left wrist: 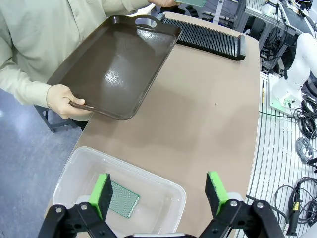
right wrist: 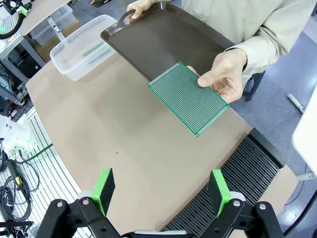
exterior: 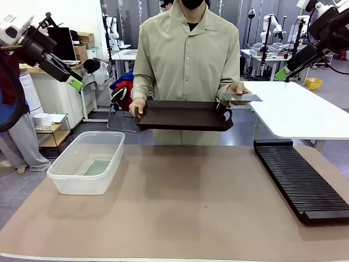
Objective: Sort PCBs into racks and boxes based on the side picked up.
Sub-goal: Pick up the Blank PCB handed by the Human.
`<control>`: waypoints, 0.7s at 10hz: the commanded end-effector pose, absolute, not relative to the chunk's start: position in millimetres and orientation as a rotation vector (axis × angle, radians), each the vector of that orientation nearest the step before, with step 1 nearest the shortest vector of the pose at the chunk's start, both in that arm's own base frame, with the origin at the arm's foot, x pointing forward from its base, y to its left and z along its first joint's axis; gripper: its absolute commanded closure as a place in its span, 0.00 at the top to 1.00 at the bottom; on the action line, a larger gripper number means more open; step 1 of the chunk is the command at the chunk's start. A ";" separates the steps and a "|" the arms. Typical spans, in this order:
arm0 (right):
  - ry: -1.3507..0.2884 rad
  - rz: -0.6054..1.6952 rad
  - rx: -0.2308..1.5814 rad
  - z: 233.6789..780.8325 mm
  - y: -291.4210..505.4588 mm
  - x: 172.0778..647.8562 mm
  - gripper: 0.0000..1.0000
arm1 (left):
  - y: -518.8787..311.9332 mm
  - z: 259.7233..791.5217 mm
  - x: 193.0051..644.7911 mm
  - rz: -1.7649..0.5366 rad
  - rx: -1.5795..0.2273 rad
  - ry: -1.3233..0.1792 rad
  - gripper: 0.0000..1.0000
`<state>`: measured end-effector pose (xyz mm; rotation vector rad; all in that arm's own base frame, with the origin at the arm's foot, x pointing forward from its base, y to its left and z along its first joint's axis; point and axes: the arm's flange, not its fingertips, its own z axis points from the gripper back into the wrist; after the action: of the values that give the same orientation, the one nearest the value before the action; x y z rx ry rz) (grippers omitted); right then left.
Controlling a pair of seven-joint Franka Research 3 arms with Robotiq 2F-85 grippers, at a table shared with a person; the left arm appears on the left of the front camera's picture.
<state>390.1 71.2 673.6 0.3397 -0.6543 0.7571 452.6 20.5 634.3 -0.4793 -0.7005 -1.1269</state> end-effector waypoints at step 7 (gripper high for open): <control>-0.460 0.286 0.682 666.7 38.0 453.8 1.00 | 20.5 634.4 452.1 -1.144 -0.480 -0.701 1.00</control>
<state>444.4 39.6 659.6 0.6027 -0.4721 0.3585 452.6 20.3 635.1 -0.4786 -0.7016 -1.1279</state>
